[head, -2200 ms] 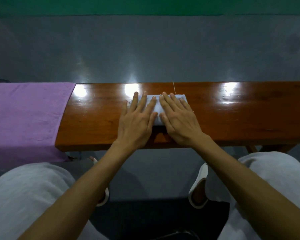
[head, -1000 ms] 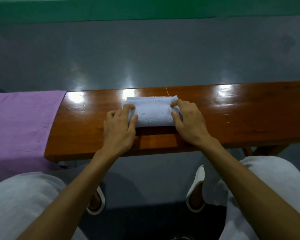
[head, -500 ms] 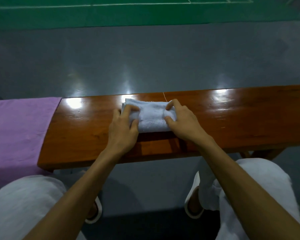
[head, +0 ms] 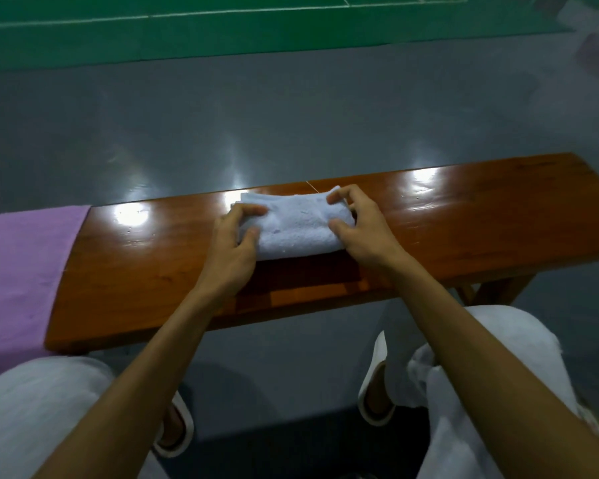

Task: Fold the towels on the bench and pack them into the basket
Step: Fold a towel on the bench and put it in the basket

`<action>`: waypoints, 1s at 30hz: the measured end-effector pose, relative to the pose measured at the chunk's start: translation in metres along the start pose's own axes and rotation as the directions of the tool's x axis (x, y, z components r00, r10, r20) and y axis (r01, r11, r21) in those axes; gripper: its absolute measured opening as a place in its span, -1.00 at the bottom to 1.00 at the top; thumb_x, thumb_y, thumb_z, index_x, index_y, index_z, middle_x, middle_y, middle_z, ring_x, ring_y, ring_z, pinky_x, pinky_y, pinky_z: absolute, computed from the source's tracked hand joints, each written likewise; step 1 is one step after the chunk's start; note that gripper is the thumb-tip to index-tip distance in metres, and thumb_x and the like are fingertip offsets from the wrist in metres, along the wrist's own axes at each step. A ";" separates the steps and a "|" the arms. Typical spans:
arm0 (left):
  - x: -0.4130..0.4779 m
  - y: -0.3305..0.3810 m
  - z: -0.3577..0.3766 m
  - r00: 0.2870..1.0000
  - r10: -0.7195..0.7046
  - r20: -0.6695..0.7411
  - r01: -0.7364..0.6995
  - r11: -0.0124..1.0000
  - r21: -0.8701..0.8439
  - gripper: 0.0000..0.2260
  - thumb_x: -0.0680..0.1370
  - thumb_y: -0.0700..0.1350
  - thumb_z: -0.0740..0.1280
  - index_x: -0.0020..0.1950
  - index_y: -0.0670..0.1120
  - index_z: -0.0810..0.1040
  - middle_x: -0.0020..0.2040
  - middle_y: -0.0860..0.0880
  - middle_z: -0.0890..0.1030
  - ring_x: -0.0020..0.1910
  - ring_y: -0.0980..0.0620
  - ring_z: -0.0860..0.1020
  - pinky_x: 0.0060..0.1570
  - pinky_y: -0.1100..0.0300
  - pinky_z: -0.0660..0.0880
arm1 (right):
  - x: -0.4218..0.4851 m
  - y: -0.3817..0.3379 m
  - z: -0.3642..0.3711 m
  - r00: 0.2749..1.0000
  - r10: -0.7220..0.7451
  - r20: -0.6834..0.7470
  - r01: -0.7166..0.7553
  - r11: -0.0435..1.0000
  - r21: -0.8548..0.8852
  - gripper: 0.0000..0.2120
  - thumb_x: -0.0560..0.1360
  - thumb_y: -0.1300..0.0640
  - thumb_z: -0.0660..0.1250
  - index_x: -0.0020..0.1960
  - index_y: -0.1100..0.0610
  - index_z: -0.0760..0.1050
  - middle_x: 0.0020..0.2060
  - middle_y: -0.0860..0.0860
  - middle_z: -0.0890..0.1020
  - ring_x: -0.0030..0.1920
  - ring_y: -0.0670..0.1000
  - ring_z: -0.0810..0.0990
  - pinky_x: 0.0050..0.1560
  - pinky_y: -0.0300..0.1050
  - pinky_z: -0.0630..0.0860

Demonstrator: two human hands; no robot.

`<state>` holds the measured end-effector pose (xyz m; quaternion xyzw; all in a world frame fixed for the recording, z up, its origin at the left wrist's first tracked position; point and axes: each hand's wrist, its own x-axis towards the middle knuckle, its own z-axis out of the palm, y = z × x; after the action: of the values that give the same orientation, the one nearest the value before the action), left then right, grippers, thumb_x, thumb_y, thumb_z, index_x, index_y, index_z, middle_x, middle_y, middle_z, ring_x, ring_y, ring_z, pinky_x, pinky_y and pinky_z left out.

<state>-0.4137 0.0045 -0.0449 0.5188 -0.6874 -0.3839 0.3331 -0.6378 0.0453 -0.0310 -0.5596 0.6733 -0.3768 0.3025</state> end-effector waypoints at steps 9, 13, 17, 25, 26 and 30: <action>0.000 0.028 0.039 0.997 0.074 -0.034 -0.073 0.997 0.005 -0.66 0.65 -0.26 0.23 0.38 -0.01 0.51 0.34 -0.03 0.38 0.14 0.25 0.35 0.04 0.72 0.14 | -0.011 0.010 -0.046 0.997 -0.011 -0.081 0.008 0.999 -0.035 -0.70 0.57 0.28 0.32 0.27 0.04 0.47 0.21 -0.12 0.44 0.28 -0.01 0.47 0.34 0.11 0.50; 0.000 0.047 0.061 0.994 0.107 -0.004 -0.107 0.993 -0.058 -0.64 0.60 -0.21 0.23 0.36 0.02 0.51 0.36 -0.04 0.41 0.23 0.23 0.42 0.35 0.38 0.33 | -0.019 0.019 -0.074 0.992 0.000 -0.124 -0.006 0.999 -0.053 -0.69 0.58 0.26 0.33 0.28 0.04 0.48 0.22 -0.10 0.46 0.26 0.00 0.50 0.32 0.11 0.53; -0.003 0.069 0.088 0.993 0.111 0.026 -0.108 0.987 -0.121 -0.62 0.56 -0.23 0.22 0.35 0.04 0.51 0.35 -0.03 0.39 0.28 0.14 0.41 0.43 0.08 0.39 | -0.031 0.035 -0.100 0.983 0.010 -0.183 -0.015 0.999 -0.029 -0.69 0.58 0.29 0.34 0.28 0.07 0.50 0.27 -0.12 0.45 0.32 -0.10 0.46 0.41 0.01 0.46; -0.011 0.108 0.143 0.982 0.162 0.097 -0.156 0.985 -0.068 -0.61 0.59 -0.28 0.25 0.37 0.04 0.49 0.34 -0.03 0.38 0.27 0.13 0.38 0.35 0.25 0.34 | -0.065 0.060 -0.154 0.951 0.036 -0.306 -0.036 0.999 0.005 -0.69 0.57 0.33 0.33 0.28 0.12 0.50 0.19 -0.10 0.49 0.26 -0.12 0.48 0.38 -0.02 0.47; -0.014 0.113 0.150 0.979 0.168 0.115 -0.162 0.985 -0.062 -0.61 0.60 -0.26 0.25 0.38 0.05 0.48 0.35 -0.03 0.37 0.28 0.11 0.38 0.34 0.25 0.34 | -0.070 0.065 -0.162 0.946 0.044 -0.321 -0.045 0.999 0.004 -0.69 0.57 0.31 0.33 0.27 0.10 0.51 0.18 -0.09 0.50 0.25 -0.10 0.50 0.36 -0.01 0.49; -0.024 0.135 0.181 0.971 0.170 0.166 -0.165 0.985 -0.045 -0.62 0.62 -0.26 0.25 0.39 0.07 0.47 0.34 0.02 0.33 0.27 0.09 0.36 0.29 0.28 0.39 | -0.093 0.084 -0.189 0.918 0.111 -0.380 -0.105 0.994 0.038 -0.70 0.58 0.27 0.34 0.24 -0.01 0.51 0.25 -0.10 0.47 0.30 -0.04 0.49 0.30 -0.07 0.50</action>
<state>-0.6251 0.0832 -0.0162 0.4194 -0.7484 -0.4077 0.3128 -0.8212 0.1757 -0.0026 -0.4350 0.7458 -0.4670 0.1910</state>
